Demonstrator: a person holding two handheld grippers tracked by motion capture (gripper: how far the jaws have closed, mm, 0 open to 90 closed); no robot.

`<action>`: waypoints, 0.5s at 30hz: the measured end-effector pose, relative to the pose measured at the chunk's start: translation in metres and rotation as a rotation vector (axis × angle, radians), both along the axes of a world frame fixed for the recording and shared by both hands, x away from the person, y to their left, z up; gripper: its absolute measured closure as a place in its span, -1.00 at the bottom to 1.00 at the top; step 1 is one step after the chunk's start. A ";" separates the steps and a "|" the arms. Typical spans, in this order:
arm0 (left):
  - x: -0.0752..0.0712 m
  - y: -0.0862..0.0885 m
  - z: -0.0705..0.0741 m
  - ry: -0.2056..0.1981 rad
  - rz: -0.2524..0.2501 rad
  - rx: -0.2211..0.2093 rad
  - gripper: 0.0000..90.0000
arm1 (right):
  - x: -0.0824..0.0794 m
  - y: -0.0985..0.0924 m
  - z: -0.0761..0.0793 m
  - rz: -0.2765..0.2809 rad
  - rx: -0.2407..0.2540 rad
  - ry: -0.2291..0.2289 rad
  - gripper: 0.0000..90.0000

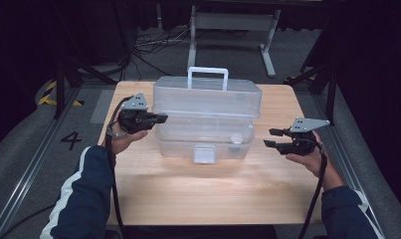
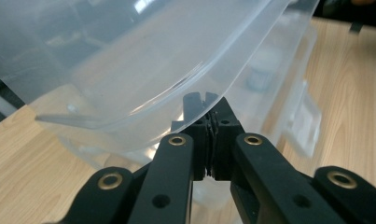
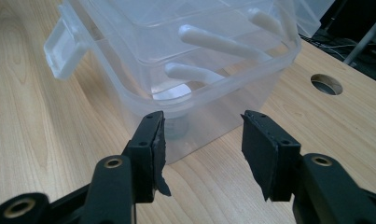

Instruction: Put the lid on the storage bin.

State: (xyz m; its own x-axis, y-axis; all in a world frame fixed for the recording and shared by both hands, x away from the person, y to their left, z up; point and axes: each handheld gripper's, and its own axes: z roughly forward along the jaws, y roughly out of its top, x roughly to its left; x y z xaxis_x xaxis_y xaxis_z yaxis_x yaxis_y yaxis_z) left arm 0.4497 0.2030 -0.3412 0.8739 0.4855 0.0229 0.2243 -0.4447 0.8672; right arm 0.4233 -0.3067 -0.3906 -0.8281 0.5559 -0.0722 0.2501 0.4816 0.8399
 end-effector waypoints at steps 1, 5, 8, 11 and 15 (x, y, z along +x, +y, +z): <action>-0.001 0.000 0.003 -0.007 -0.003 -0.008 1.00 | 0.000 0.000 0.000 0.000 -0.004 0.000 0.11; -0.003 0.000 0.006 -0.005 0.004 0.025 1.00 | 0.002 0.001 -0.002 0.001 -0.006 0.006 0.11; -0.006 0.000 0.003 0.006 0.023 0.043 1.00 | 0.002 0.001 -0.002 0.003 -0.006 0.014 0.11; -0.011 -0.001 -0.002 0.001 0.048 0.080 1.00 | 0.002 0.001 -0.002 -0.002 -0.008 0.012 0.11; -0.017 0.001 -0.005 0.008 0.071 0.117 1.00 | 0.001 0.001 -0.002 -0.002 -0.011 0.018 0.11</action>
